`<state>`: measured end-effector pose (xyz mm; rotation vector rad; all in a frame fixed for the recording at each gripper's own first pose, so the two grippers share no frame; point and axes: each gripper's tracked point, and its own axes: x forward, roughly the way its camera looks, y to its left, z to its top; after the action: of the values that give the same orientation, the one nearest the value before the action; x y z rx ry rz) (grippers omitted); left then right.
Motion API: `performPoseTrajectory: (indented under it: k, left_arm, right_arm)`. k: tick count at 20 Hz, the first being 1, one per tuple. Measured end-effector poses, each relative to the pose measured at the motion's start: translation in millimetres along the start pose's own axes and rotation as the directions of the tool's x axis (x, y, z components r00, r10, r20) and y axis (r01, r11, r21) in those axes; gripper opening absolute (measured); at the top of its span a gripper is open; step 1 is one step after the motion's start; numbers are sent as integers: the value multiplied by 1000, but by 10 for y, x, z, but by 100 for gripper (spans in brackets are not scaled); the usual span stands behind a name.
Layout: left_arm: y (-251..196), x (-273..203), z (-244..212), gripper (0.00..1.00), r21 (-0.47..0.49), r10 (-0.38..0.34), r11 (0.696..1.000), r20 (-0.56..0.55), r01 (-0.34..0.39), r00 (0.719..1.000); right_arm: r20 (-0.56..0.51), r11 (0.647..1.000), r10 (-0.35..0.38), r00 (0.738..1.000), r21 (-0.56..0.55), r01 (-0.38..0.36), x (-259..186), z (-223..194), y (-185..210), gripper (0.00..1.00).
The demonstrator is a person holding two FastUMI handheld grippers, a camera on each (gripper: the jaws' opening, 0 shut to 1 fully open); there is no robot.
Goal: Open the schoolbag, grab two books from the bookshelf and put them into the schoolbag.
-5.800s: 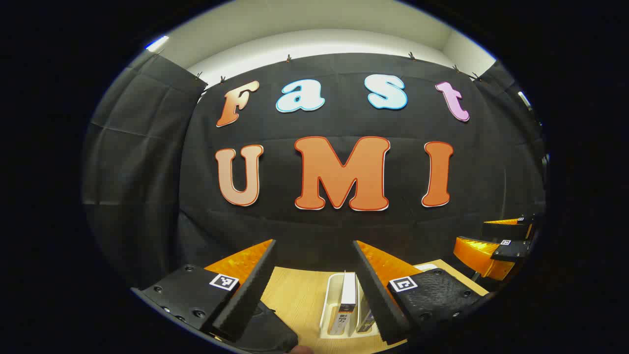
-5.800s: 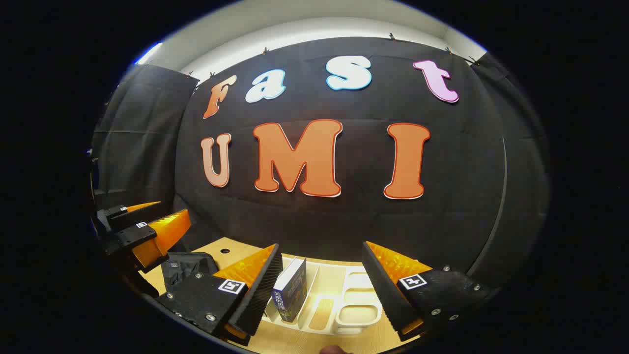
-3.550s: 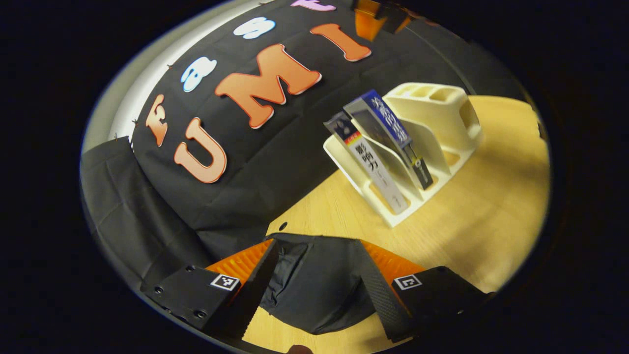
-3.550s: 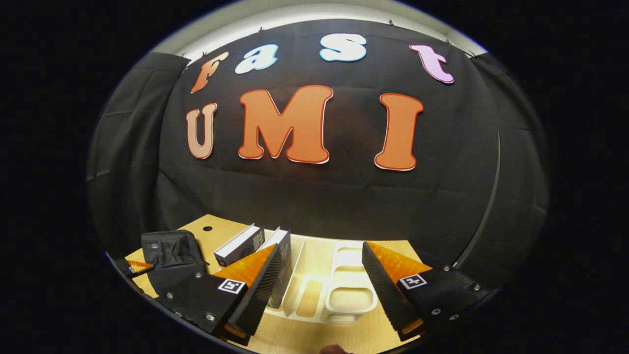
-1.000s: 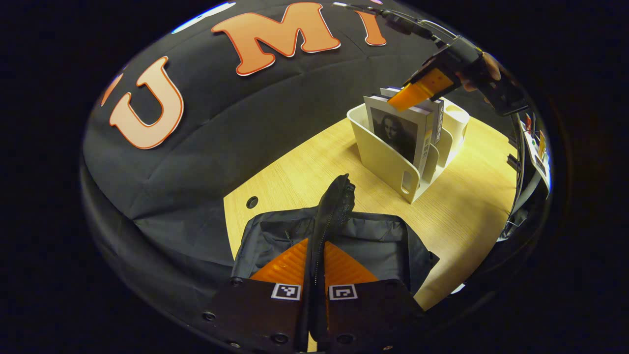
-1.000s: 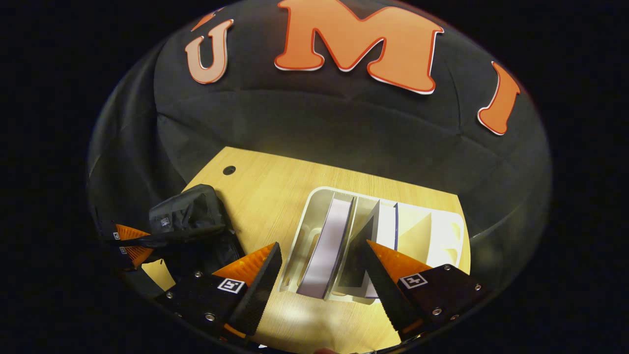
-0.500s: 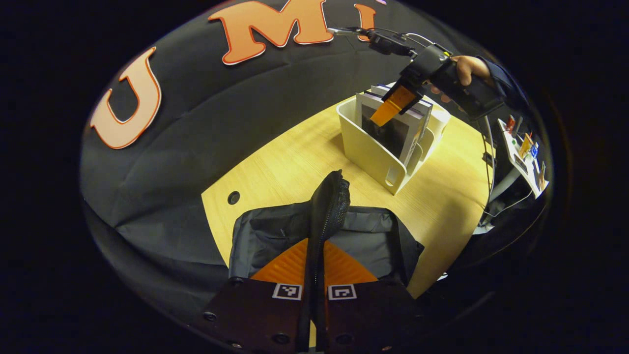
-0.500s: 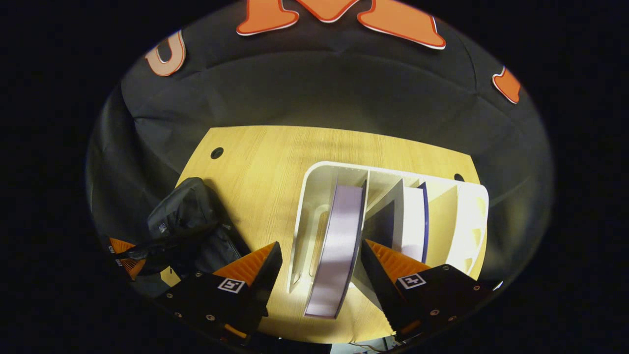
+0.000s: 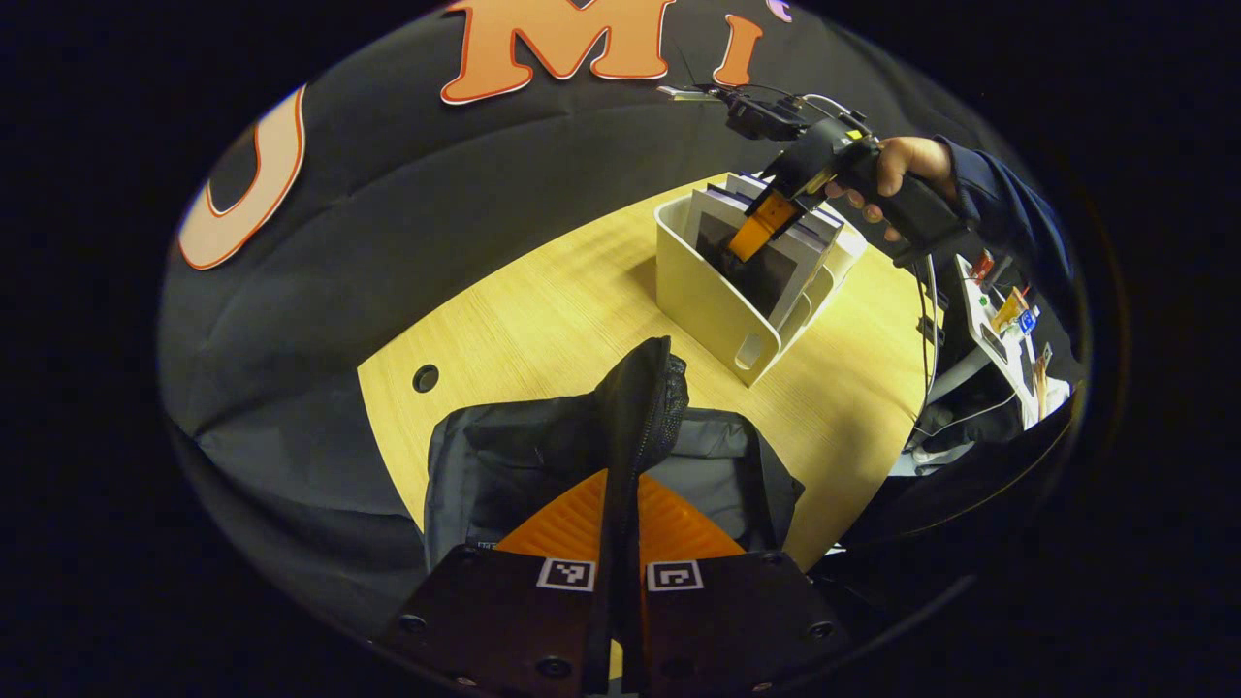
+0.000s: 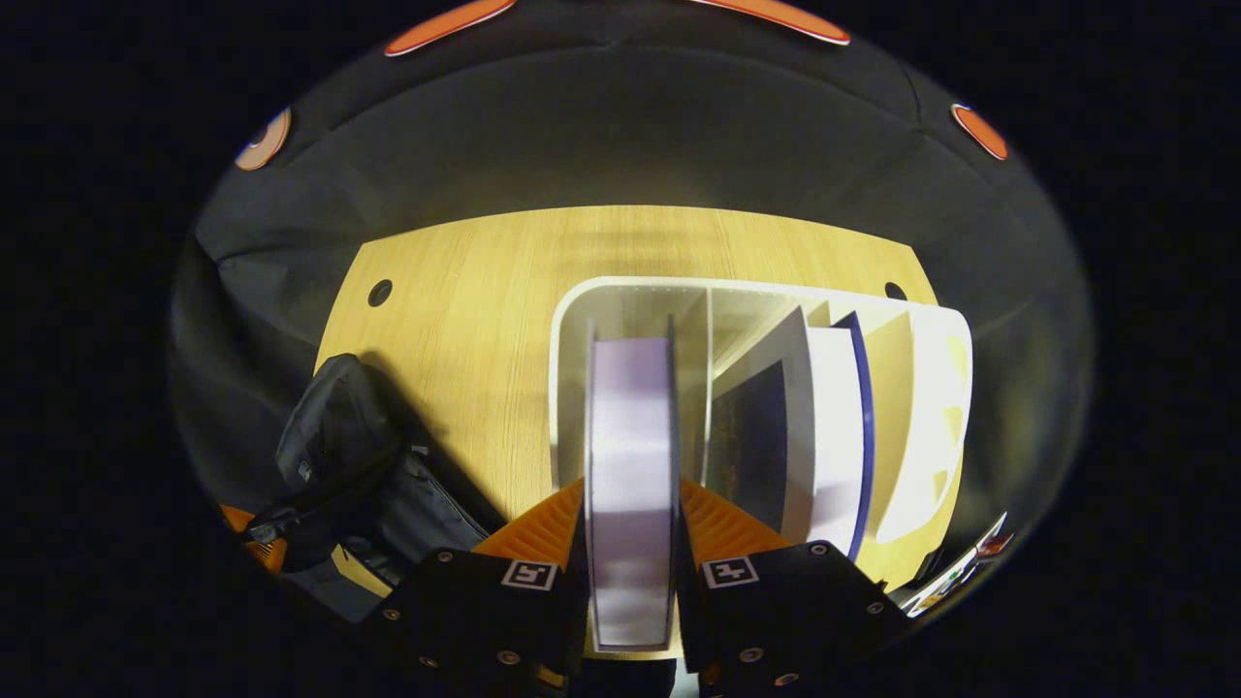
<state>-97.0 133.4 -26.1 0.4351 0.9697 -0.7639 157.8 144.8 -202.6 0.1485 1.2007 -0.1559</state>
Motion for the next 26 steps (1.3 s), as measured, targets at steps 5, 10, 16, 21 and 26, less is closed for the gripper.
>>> performPoseTrajectory:
  k: [5, 10, 16, 21, 26]
  left_arm:
    - [-25, -4, -3, 6, 20, -24, 1000, -4, 24, 1000]
    - [-57, 9, -20, 5, 42, -42, 998, -11, 42, 999]
    - [-100, 19, -21, 6, 41, -52, 998, -16, 52, 999]
    - [-161, 20, -28, 5, 34, -55, 998, -14, 55, 998]
    - [-227, 1, -9, 6, 23, -53, 998, -7, 53, 999]
  right_arm:
    - [15, 1000, 11, 1000, 13, -11, -324, -214, -42, 38]
    - [52, 997, 51, 997, 48, -53, -770, -568, -126, 38]
    - [112, 989, 96, 989, 98, -108, -1255, -1044, -300, 37]
    - [144, 961, 172, 975, 193, -198, -1421, -1439, -308, 36]
    - [177, 894, 304, 936, 287, -344, -1416, -1740, -167, 35]
